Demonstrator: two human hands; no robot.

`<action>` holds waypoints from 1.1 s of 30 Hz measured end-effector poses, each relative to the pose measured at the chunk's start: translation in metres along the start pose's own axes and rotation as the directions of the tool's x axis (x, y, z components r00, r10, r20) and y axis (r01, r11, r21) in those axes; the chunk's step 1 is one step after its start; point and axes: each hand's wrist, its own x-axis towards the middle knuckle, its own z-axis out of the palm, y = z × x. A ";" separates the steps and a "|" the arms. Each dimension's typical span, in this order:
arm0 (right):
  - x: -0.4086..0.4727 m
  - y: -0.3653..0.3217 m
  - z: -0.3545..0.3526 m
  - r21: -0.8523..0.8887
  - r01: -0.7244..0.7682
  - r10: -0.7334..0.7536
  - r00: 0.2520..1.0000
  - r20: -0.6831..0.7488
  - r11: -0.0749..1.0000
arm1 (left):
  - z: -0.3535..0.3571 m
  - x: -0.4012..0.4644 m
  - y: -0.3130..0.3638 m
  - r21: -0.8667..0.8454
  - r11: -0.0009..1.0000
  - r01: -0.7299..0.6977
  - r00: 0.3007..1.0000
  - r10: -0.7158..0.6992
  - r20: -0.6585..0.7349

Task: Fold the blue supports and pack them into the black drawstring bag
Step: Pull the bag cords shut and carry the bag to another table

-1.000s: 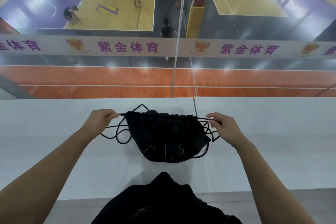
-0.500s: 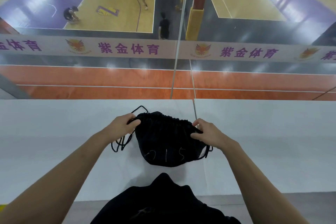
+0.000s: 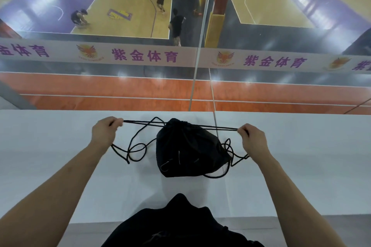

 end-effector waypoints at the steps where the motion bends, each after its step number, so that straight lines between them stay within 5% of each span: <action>1: 0.000 0.004 -0.001 -0.007 -0.014 0.014 1.000 -0.005 1.000 | -0.003 0.001 -0.006 0.007 1.000 0.002 1.000 -0.002 0.012; 11: -0.016 -0.012 0.022 -0.022 0.025 -0.022 0.992 0.128 0.999 | 0.016 -0.006 -0.025 0.173 0.976 -0.133 0.927 0.061 0.370; 21: -0.036 -0.105 0.103 -0.113 0.447 -0.408 0.876 0.258 0.887 | 0.052 -0.028 -0.017 0.290 0.909 -0.300 0.917 0.190 0.351; 27: -0.030 -0.127 0.129 -0.380 0.493 -0.360 0.857 0.370 0.783 | 0.051 -0.037 -0.008 0.351 0.884 -0.308 0.920 0.182 0.347; 33: -0.036 -0.128 0.136 -0.437 0.468 -0.285 0.861 0.421 0.768 | 0.043 -0.055 -0.006 0.419 0.875 -0.243 0.946 0.118 0.303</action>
